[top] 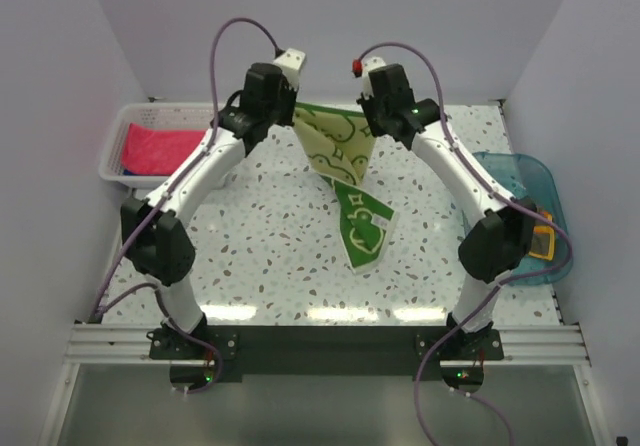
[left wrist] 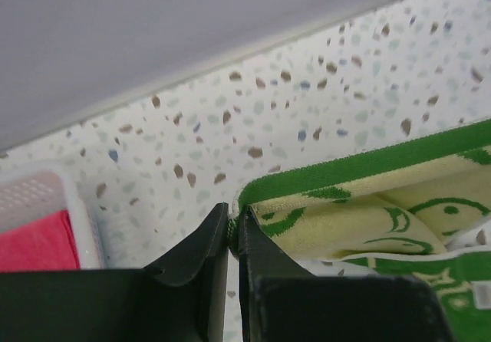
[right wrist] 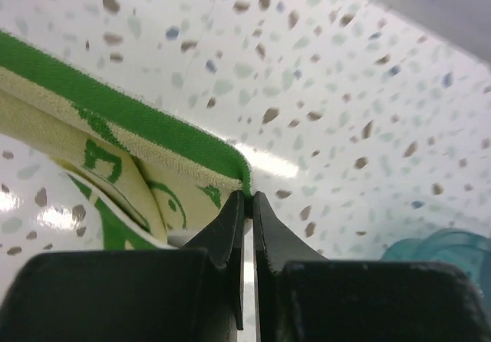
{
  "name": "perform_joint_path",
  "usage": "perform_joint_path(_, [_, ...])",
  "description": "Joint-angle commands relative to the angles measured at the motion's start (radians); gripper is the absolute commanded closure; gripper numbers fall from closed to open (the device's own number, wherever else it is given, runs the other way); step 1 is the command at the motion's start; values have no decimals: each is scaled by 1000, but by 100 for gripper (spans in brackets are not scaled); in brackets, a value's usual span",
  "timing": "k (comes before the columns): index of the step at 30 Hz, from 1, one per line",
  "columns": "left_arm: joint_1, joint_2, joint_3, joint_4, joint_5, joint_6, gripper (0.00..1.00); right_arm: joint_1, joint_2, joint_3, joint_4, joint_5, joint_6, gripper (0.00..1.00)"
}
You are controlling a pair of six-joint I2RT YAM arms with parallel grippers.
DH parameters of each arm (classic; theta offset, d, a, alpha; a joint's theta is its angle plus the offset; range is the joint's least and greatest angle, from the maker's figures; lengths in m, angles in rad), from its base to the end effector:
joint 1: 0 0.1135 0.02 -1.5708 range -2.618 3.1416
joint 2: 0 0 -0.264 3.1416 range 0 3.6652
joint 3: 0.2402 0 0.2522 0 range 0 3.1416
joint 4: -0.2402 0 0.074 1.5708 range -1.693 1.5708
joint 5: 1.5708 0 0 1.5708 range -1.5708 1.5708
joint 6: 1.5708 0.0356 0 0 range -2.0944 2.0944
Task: Fold and stack the towels
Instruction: Flatten out the crumpled towel
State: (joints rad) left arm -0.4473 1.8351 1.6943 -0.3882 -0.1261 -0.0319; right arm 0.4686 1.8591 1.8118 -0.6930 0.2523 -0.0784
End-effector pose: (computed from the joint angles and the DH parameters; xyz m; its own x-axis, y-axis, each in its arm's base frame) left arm 0.3935 -0.1838 0.3382 -0.4653 0.1882 -0.8649 0.3165 0.9479 0.0359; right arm 0.3811 0.1830 0.3418 -0.5786 -0.3779 -0.7228 -0.3192 0.9204 -0.2257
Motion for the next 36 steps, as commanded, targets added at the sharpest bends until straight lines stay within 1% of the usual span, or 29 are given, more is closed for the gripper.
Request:
perform_joint_path(1, [7,-128,123,18,-61,26,100,-4,-132,135,-30,126,-102,100])
perform_joint_path(3, [5,-180,160,34,-53,27,100,-4,-162,158,-4,139,-141,100])
perform_joint_path(7, [5,-272,166,80,-17,64,100,-4,-256,178,46,145,-202,100])
perform_joint_path(10, [5,-345,121,129,28,95,100,-4,-303,146,84,119,-248,100])
perform_joint_path(11, [5,-388,72,149,37,116,100,-4,-343,127,117,111,-273,100])
perform_joint_path(13, [4,-433,27,184,77,133,100,-4,-392,72,142,70,-287,100])
perform_joint_path(15, [4,-509,-42,216,111,148,100,-2,-471,37,159,4,-304,100])
perform_joint_path(16, [2,-540,-70,227,146,153,100,-4,-497,-6,164,-13,-307,100])
perform_joint_path(17, [1,-600,-125,238,161,161,100,-4,-559,-26,171,-33,-316,100])
perform_joint_path(19, [-2,-657,-168,249,206,167,100,-4,-621,-89,171,-103,-325,100])
perform_joint_path(20, [-2,-707,-195,244,223,165,100,-2,-650,-103,165,-131,-331,100])
perform_joint_path(22, [-5,-750,-211,220,271,162,100,-2,-722,-120,141,-200,-337,100])
perform_joint_path(25, [-10,-835,-208,178,298,144,100,-2,-777,-82,58,-249,-351,100])
perform_joint_path(27, [-10,-856,-187,145,295,138,100,-2,-794,-56,6,-306,-359,100])
perform_joint_path(31, [-10,-873,-145,86,263,99,100,-4,-813,-12,-30,-312,-353,100])
perform_joint_path(36, [-10,-847,-171,69,191,38,100,-4,-785,-90,13,-254,-328,100])
